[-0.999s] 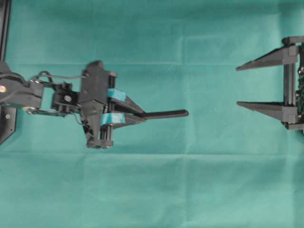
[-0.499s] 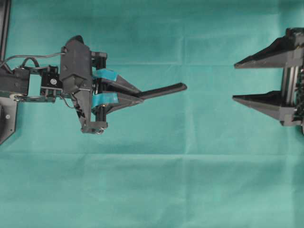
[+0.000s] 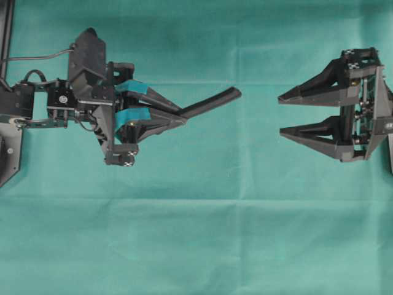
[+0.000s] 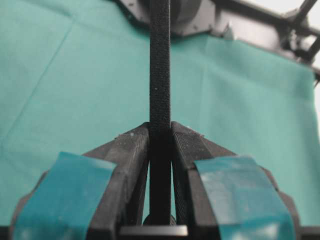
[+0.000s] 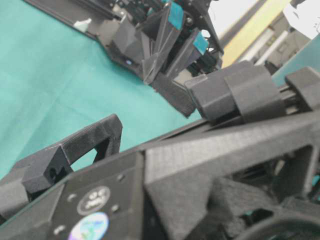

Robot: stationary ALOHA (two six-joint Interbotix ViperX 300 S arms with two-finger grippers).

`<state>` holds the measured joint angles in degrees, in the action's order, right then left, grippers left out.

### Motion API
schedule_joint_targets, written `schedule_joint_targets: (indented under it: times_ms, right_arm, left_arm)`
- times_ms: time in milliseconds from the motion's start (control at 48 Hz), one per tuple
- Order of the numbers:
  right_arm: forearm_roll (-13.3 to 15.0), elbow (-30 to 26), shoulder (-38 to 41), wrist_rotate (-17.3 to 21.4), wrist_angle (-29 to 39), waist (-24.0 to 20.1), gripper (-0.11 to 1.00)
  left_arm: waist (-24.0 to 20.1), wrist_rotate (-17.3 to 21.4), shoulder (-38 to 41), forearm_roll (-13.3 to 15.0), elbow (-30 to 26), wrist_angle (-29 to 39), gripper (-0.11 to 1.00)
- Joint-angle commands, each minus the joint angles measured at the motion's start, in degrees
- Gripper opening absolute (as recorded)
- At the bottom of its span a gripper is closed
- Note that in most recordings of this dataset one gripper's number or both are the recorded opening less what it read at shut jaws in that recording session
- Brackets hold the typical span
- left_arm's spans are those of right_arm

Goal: Peel off the Velcro with your right arm.
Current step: 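Lift the strap with the left gripper, holding it upright, then move the open right gripper toward the strap's free upper end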

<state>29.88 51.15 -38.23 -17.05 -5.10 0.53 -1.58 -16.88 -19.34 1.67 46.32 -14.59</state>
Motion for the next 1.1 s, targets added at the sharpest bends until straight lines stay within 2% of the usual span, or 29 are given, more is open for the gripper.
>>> schedule_joint_targets:
  times_ms: [0, 354, 624, 1082]
  right_arm:
    - [0.09, -1.76, 0.18, -0.09, -0.26, 0.09, 0.87]
    - [0.09, -3.52, 0.53, -0.18, -2.29, 2.11, 0.87]
    - [0.09, -5.89, 4.75, -0.44, -7.12, 4.66, 0.87]
    - [0.53, -9.32, 10.37, -0.62, -7.47, 5.71, 0.87]
  left_arm:
    - [-0.09, -0.53, -1.85, 0.09, -0.09, -2.81, 0.11]
    - [0.0, -1.67, -5.36, 0.09, 2.99, -8.17, 0.11]
    - [0.18, -1.49, -5.45, 0.0, 3.16, -8.35, 0.11]
    - [0.26, -1.23, -5.54, 0.0, 3.16, -8.26, 0.11]
